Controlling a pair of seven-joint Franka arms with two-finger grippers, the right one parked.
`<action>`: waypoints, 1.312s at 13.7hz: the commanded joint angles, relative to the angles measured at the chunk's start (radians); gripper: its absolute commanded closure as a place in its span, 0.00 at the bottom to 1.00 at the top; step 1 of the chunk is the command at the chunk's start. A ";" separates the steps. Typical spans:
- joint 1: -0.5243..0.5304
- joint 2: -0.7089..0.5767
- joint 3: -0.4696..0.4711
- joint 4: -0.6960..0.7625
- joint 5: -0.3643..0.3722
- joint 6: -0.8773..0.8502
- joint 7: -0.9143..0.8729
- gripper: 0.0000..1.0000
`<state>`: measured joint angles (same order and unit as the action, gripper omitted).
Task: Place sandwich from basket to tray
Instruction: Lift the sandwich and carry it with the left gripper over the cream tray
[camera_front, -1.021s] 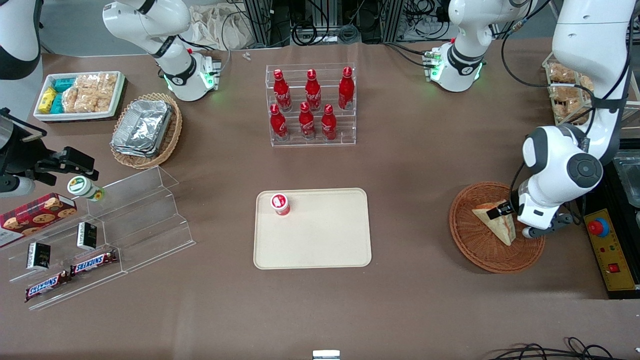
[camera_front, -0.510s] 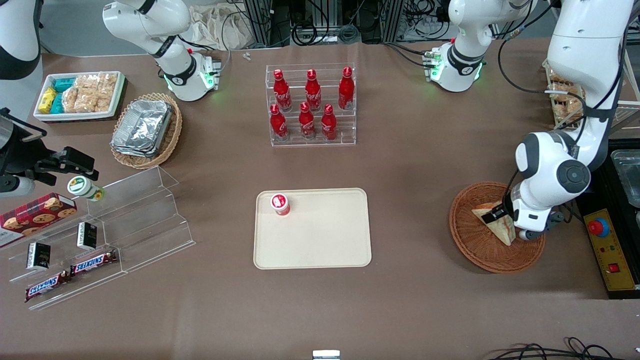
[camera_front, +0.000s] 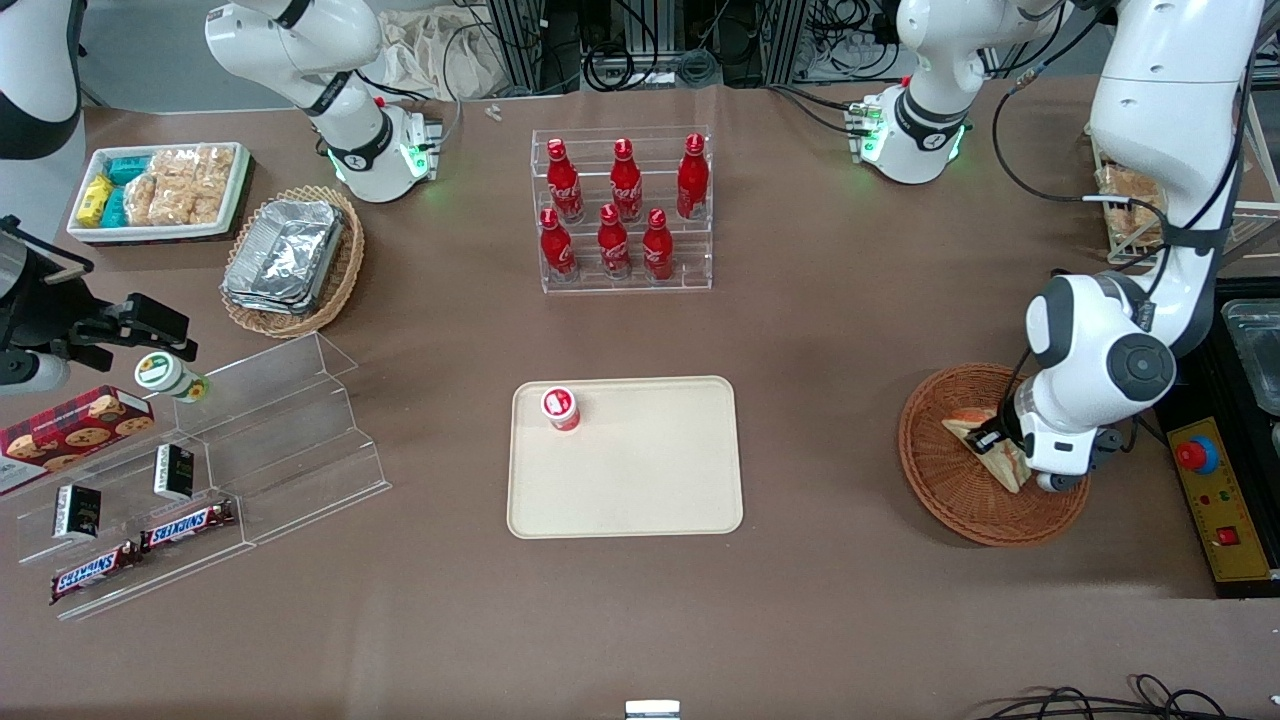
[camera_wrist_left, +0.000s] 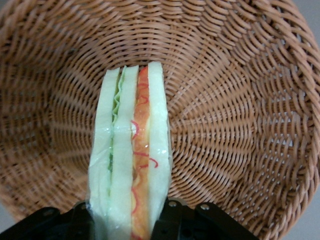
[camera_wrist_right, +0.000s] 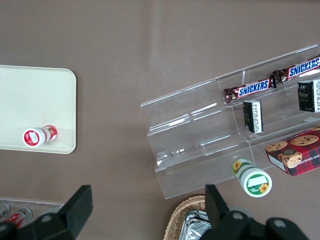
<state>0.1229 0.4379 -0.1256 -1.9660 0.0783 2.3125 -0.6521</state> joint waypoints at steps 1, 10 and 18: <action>-0.006 -0.001 -0.002 0.117 0.014 -0.186 0.015 1.00; -0.052 -0.085 -0.245 0.622 0.011 -0.823 0.161 1.00; -0.350 0.149 -0.292 0.705 0.014 -0.600 -0.021 1.00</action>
<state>-0.1959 0.4775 -0.4191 -1.3312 0.0795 1.6439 -0.6524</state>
